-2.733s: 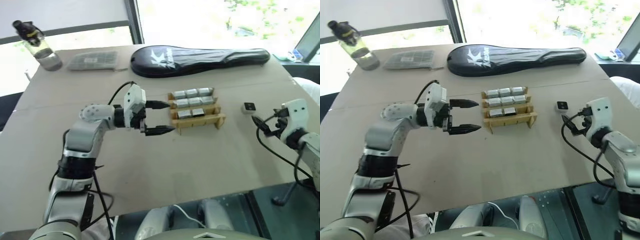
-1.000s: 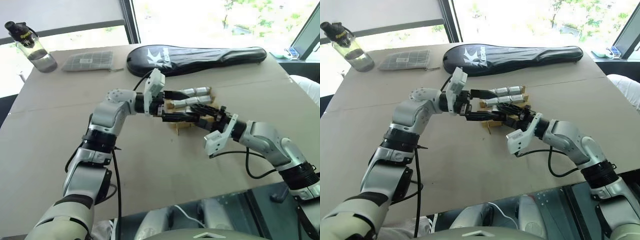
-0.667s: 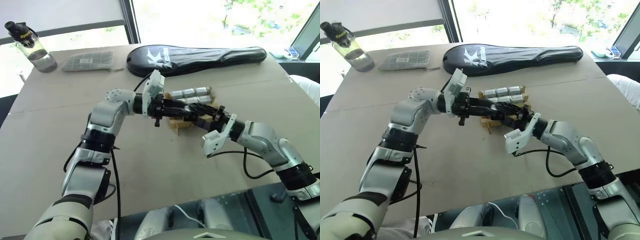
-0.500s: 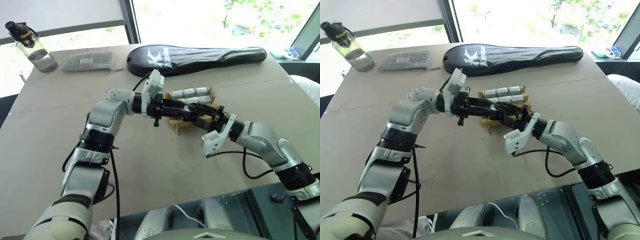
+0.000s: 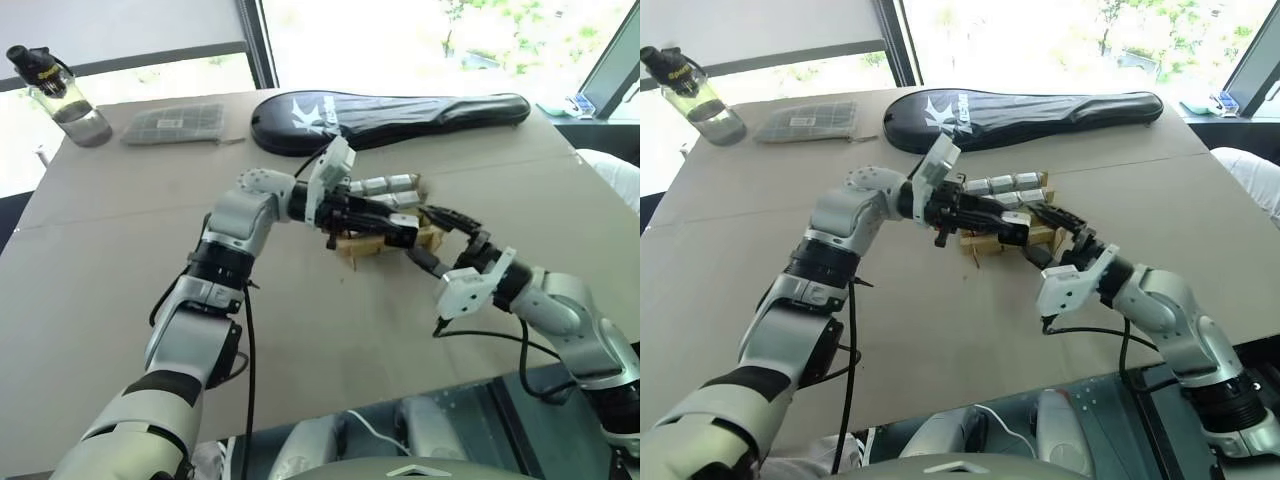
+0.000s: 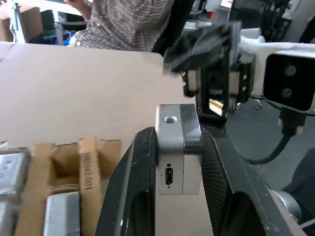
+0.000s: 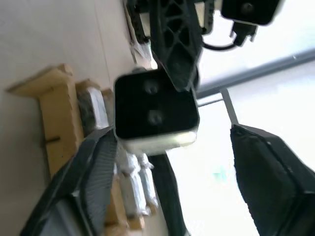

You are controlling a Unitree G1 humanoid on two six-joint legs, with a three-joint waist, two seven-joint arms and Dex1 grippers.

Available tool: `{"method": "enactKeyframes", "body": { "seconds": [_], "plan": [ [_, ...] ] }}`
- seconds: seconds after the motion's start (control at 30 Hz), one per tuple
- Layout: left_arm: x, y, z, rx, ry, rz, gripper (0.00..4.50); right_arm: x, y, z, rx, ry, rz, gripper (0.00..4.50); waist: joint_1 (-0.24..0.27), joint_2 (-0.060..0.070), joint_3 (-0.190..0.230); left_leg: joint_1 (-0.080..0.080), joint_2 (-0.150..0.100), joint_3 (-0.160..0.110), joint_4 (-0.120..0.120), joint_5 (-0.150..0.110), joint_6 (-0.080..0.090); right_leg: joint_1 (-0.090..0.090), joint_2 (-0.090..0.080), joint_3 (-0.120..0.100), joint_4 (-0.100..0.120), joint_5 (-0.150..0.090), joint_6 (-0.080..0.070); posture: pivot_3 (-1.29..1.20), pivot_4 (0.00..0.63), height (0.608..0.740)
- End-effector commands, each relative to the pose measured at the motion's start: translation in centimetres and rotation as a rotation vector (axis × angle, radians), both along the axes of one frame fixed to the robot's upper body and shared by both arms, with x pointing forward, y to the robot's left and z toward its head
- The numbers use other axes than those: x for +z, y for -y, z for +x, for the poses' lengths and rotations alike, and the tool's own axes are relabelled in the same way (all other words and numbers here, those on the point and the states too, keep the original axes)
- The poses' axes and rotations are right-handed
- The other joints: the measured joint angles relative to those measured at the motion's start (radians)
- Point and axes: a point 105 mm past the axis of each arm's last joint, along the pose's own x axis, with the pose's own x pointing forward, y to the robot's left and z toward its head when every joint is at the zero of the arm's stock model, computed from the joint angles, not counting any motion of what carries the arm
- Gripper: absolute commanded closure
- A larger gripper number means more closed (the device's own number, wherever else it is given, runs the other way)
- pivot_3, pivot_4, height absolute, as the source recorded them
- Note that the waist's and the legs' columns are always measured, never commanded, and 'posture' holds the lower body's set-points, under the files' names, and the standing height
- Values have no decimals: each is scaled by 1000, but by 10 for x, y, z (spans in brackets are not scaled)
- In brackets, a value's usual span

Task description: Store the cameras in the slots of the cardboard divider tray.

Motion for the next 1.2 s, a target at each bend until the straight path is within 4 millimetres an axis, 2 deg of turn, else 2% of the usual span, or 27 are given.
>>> {"method": "enactKeyframes", "body": {
  "seconds": [0.03, 0.13, 0.23, 0.3, 0.47, 0.63, 0.73, 0.83, 1.07, 1.2],
  "plan": [
    [3, 1, 0, -16, 17, -7, 3800, 23, -3, -1, 2, 138, -10, 46, 3, 0, 0, 0, 0, 0, 0, 0, 0, 0, 0, 0, 0, 0, 0, 0, 150, 740],
    [5, 2, 2, -10, 31, -22, 3800, 20, -2, 2, -1, 110, -3, 46, 6, 0, 0, -1, 0, 0, 1, 0, 0, 0, 0, 0, -1, 0, 0, 0, 150, 740],
    [7, 7, 9, 28, 88, -43, 3800, -4, 13, 0, -31, -156, 99, 46, 17, -1, 0, -2, -1, -1, 1, 0, 0, 0, -1, -1, -2, 0, 0, 0, 150, 740],
    [4, 13, 13, 39, 116, -41, 3800, -16, 25, -6, -65, -355, 233, 46, 31, -1, 0, -3, -1, -4, 1, 0, 0, 0, -1, -2, -3, 0, 0, 0, 150, 740],
    [-7, 34, 29, 89, 192, -47, 3800, -15, 56, -23, -176, -728, 728, 46, 38, -1, 0, -4, -1, -5, 2, 0, 0, 1, -2, -1, -2, 0, 0, 0, 150, 740],
    [-15, 51, 43, 157, 249, -50, 3800, -12, 75, -51, -215, -909, 946, 46, 40, -1, 0, -2, -1, -7, 1, 0, 0, 3, -2, -1, -2, 0, 0, 0, 150, 740],
    [-21, 56, 50, 207, 293, -21, 3800, -8, 82, -61, -234, -944, 1023, 46, 39, -1, 0, -2, -1, -7, 1, 0, 0, 3, -3, -1, -2, 0, 0, 0, 150, 740],
    [-26, 62, 56, 274, 250, -49, 3800, 1, 83, -66, -231, -920, 1080, 46, 39, -1, 0, -2, -2, -6, 2, 0, 1, 4, -3, -1, -2, 0, 0, 0, 150, 740],
    [-46, 74, 56, 311, 269, -2, 3800, -9, 85, -72, -314, -948, 1081, 46, 41, -2, 0, -2, -2, -7, 1, 0, 1, 3, -3, -1, -2, 0, 0, 0, 150, 740],
    [-47, 81, 56, 322, 295, 11, 3800, -11, 90, -74, -350, -944, 1083, 46, 43, -2, 0, -2, -2, -6, 2, 0, 1, 4, -3, -1, -2, 0, 0, 0, 150, 740]
  ]
}}
